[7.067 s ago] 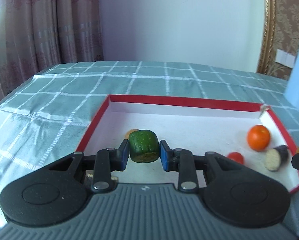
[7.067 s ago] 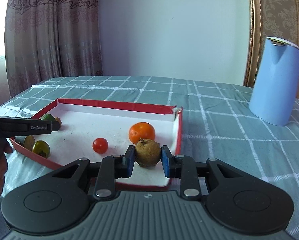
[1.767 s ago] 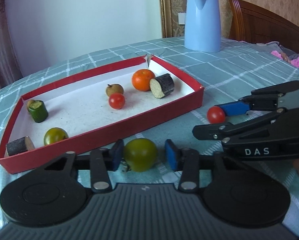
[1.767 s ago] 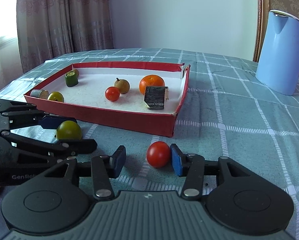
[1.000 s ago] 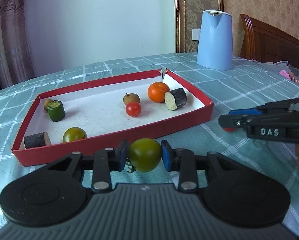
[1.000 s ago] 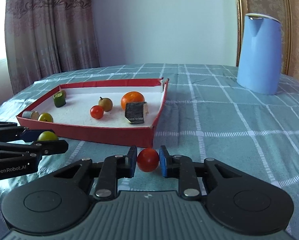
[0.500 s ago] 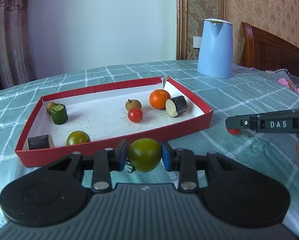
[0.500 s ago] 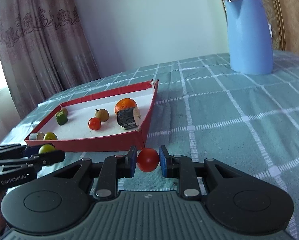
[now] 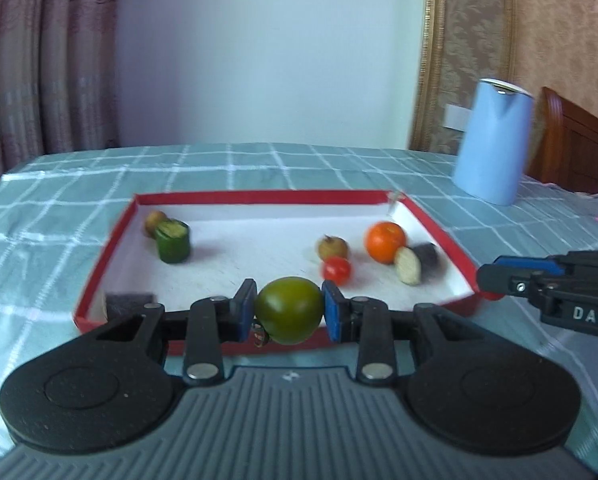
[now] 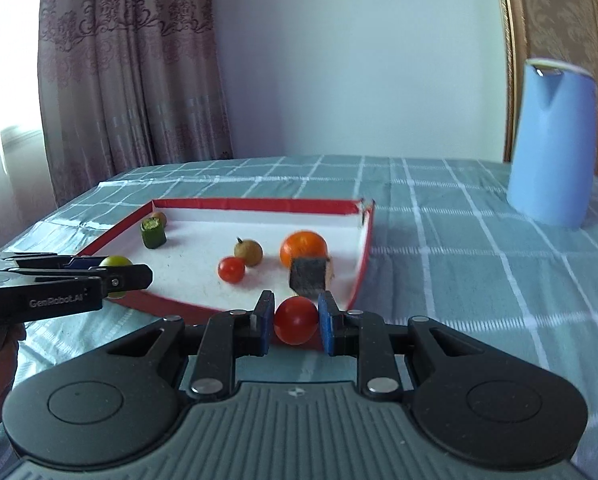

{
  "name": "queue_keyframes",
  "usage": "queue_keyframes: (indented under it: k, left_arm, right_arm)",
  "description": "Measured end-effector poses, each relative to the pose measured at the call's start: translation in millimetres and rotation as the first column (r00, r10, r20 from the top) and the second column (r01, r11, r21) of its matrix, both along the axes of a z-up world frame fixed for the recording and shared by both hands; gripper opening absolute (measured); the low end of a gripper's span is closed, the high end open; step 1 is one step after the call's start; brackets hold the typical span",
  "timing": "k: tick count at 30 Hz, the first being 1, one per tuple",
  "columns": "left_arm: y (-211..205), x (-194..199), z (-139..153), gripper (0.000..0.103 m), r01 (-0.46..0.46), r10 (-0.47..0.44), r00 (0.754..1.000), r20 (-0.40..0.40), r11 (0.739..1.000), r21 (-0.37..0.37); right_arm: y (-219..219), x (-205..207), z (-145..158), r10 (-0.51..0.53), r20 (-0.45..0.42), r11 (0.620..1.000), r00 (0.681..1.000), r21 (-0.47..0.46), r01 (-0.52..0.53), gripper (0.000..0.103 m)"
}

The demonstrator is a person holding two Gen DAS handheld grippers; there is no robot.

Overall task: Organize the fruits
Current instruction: 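Carry both tomatoes into the tray and open both grippers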

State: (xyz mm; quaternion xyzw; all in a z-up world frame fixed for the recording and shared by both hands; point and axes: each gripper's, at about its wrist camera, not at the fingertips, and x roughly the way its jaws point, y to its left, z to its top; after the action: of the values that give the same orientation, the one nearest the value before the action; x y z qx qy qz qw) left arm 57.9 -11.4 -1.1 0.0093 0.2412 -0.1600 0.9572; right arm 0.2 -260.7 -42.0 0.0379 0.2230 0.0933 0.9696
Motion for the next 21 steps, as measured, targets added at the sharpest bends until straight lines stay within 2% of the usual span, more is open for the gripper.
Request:
queue_keyframes:
  k: [8, 15, 21]
  left_arm:
    - [-2.8, 43.1, 0.4, 0.032, -0.104, 0.105, 0.994, -0.017, 0.994, 0.046]
    - [-0.6, 76.3, -9.6, 0.032, -0.160, 0.164, 0.985, -0.051, 0.984, 0.076]
    - [-1.9, 89.2, -13.5, 0.032, -0.180, 0.186, 0.981, -0.060, 0.979, 0.093]
  right_arm:
    - [34.6, 46.5, 11.5, 0.029, -0.009, 0.995, 1.000, -0.095, -0.030, 0.023]
    - [54.2, 73.3, -1.0, 0.042, -0.067, 0.989, 0.997, -0.136, -0.051, 0.023]
    - [59.3, 90.6, -13.7, 0.038, -0.130, 0.989, 0.991, -0.140, -0.056, 0.023]
